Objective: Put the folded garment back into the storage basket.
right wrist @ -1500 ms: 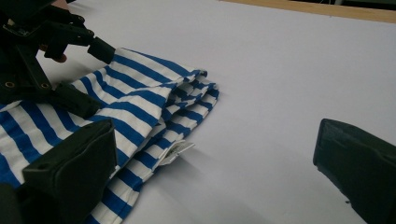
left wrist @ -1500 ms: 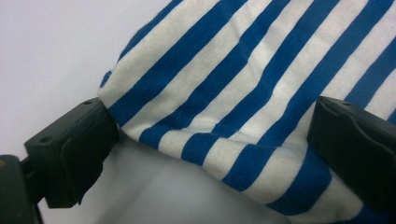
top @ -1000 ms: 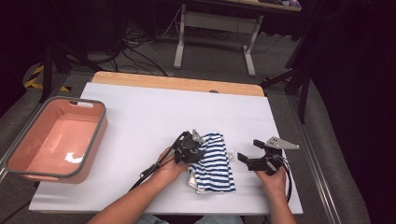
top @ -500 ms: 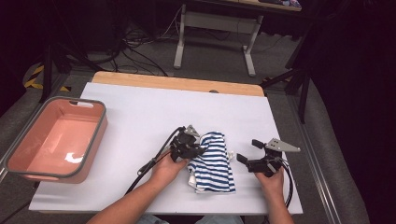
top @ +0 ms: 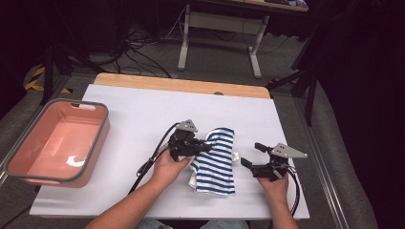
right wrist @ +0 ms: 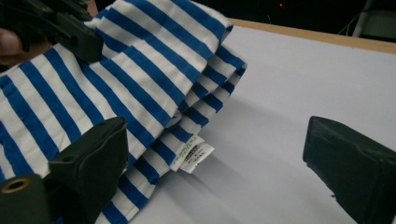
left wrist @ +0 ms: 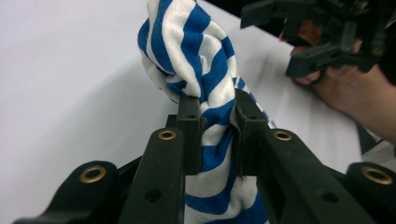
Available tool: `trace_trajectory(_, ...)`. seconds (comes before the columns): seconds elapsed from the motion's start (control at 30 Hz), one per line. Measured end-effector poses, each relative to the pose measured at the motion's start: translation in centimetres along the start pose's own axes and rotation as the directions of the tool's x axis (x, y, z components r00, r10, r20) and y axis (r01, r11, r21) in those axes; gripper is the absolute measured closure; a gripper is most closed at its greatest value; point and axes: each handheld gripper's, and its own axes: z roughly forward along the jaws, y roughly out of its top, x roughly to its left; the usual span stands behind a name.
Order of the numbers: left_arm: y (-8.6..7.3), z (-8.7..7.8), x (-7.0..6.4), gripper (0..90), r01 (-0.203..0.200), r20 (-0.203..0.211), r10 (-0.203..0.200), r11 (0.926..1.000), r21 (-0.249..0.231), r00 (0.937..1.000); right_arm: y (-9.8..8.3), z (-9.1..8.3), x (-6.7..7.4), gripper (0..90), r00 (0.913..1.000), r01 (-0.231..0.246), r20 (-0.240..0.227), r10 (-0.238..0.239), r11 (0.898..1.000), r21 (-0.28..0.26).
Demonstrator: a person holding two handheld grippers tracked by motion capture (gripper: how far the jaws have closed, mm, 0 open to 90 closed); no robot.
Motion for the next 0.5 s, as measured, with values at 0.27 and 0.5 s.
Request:
trace_trajectory(0.27,1.1,-2.0,-0.3,77.0,-0.009,0.023,0.010,0.9995,-0.031,0.9997,0.0,-0.2,0.4,11.9,0.9985,0.054,-0.005,-0.054,0.998,-0.045)
trace_trajectory(0.5,2.3,-4.0,-0.8,77.0,-0.039,0.020,0.040,0.9983,-0.044,0.9990,0.2,-0.5,0.5,6.7,0.9984,0.056,-0.009,-0.056,0.996,-0.070)
